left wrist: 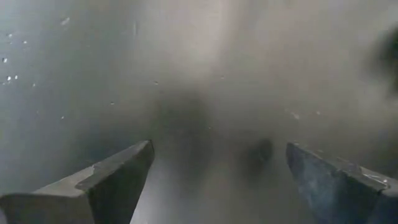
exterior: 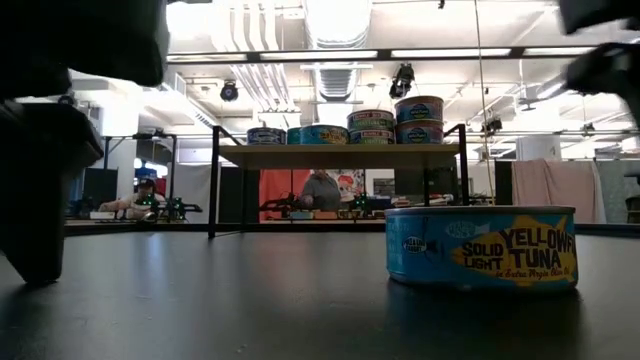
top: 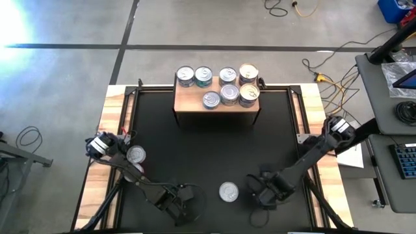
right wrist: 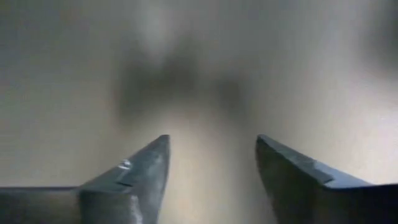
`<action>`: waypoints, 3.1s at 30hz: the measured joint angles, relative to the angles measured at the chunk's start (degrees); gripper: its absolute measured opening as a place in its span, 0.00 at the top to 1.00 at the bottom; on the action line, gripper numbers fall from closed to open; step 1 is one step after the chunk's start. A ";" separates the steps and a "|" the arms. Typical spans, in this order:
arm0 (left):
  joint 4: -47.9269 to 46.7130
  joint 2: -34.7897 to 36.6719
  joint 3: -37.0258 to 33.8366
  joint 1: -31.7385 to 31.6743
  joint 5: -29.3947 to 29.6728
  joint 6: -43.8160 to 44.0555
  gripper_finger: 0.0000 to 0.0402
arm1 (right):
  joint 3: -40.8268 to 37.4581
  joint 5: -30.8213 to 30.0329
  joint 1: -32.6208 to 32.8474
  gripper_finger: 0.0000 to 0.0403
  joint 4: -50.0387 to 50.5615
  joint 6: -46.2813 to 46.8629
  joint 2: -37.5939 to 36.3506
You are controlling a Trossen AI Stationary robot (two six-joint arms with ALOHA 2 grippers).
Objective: Stack canned seafood by type on shelf
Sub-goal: Stack the yellow-blue tuna on top of the yellow-blue tuna can on the shelf
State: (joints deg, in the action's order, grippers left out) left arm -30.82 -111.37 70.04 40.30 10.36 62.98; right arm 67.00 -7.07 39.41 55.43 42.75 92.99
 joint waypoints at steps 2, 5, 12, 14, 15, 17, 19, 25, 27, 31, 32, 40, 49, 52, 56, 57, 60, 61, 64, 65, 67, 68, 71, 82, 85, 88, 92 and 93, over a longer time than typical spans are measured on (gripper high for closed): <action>-0.19 -0.24 -0.09 -0.39 -1.10 -1.98 0.09 | -0.04 1.04 1.36 0.35 2.85 5.80 0.02; -0.64 -0.89 0.66 -0.55 0.15 -4.31 0.08 | -0.06 2.96 3.02 0.22 4.50 13.15 0.24; 1.02 -3.28 4.46 -0.02 17.82 -8.57 0.08 | -0.22 2.49 4.59 0.08 3.02 16.93 3.57; 1.76 -4.37 5.62 0.16 17.02 -9.33 0.08 | -0.21 2.49 3.97 0.08 1.27 16.22 5.11; 1.32 -5.27 5.88 0.21 15.64 -9.89 0.08 | -0.05 2.67 3.51 0.08 0.33 15.95 5.69; 0.95 -6.65 6.63 0.36 14.48 -11.56 0.08 | 0.57 2.93 2.97 0.07 -2.53 14.63 6.52; 1.67 -7.79 7.56 0.11 11.76 -13.07 0.08 | 1.25 2.31 2.70 0.07 -5.29 12.89 6.98; 2.08 -11.78 12.90 -0.51 12.14 -13.01 0.08 | 2.10 -3.64 2.04 0.07 -15.16 7.80 8.65; 2.29 -12.83 15.13 -0.45 14.76 -12.97 0.08 | 2.25 -6.60 1.43 0.07 -19.52 4.96 9.25; 2.71 -15.36 19.10 -1.29 17.75 -14.19 0.08 | 2.27 -9.08 -0.45 0.07 -26.91 -0.62 10.00; 3.04 -16.30 20.19 -1.76 17.89 -15.25 0.08 | 2.27 -9.09 -1.00 0.07 -28.41 -2.13 10.10; -9.40 -22.12 32.08 -5.42 9.68 -23.01 0.08 | 2.36 -8.02 -1.11 0.07 -26.47 -11.11 9.87; -12.85 -22.10 32.23 -8.59 7.76 -27.87 0.08 | 0.20 -8.43 -1.02 0.07 -28.42 -14.70 12.09; -12.79 -21.99 31.79 -9.12 6.10 -31.40 0.08 | 0.03 -7.53 -1.17 0.07 -28.94 -14.31 13.09; -12.60 -21.92 31.67 -9.54 6.45 -36.06 0.08 | 0.02 -7.47 -1.17 0.07 -29.43 -14.64 13.49; -12.58 -21.92 31.61 -9.90 6.11 -36.46 0.08 | -0.02 -7.40 -1.17 0.07 -29.59 -14.70 13.49; -10.69 -21.80 30.46 -11.08 4.36 -36.88 0.08 | -0.10 -7.20 -1.17 0.07 -30.31 -15.14 13.42; -9.67 -21.76 30.01 -11.35 4.18 -36.99 0.08 | -0.11 -7.19 -1.17 0.07 -30.60 -15.42 13.42; -5.43 -21.75 28.76 -11.86 5.02 -36.83 0.08 | -0.07 -7.07 -1.19 0.07 -31.79 -17.44 13.45; -3.31 -21.77 28.14 -12.00 5.74 -36.09 0.08 | -0.07 -7.05 -1.24 0.07 -32.81 -17.89 13.66; 1.01 -21.79 26.57 -12.09 8.19 -33.45 0.08 | -0.07 -6.87 -1.43 0.07 -34.46 -18.63 13.75; 3.46 -21.78 25.73 -12.09 9.23 -31.69 0.08 | -0.07 -6.81 -1.43 0.07 -35.54 -19.38 13.76; 10.33 -21.82 23.43 -11.70 11.67 -28.31 0.08 | -0.24 -7.21 -1.94 0.07 -36.44 -19.82 13.86; 23.75 -22.32 20.38 -10.78 21.45 -24.28 0.08 | -0.52 -6.22 -4.17 0.07 -35.95 -19.76 13.84; 30.41 -22.37 18.02 -10.78 23.86 -23.18 0.08 | -0.48 -3.99 -4.90 0.07 -34.57 -19.95 13.75; 37.63 -22.36 15.02 -10.78 24.79 -22.38 0.07 | -0.48 -4.03 -4.93 0.07 -34.24 -20.05 13.75; 44.60 -22.43 12.20 -10.60 27.65 -21.83 0.03 | -0.55 -6.89 -5.22 0.07 -35.68 -19.15 13.75; 45.11 -22.48 12.00 -10.48 28.88 -22.18 0.02 | -0.55 -7.29 -5.34 0.07 -35.74 -18.92 13.77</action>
State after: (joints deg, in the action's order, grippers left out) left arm 14.29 -133.85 82.05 29.82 39.25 40.81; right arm 66.46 -14.37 34.06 19.69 23.83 106.76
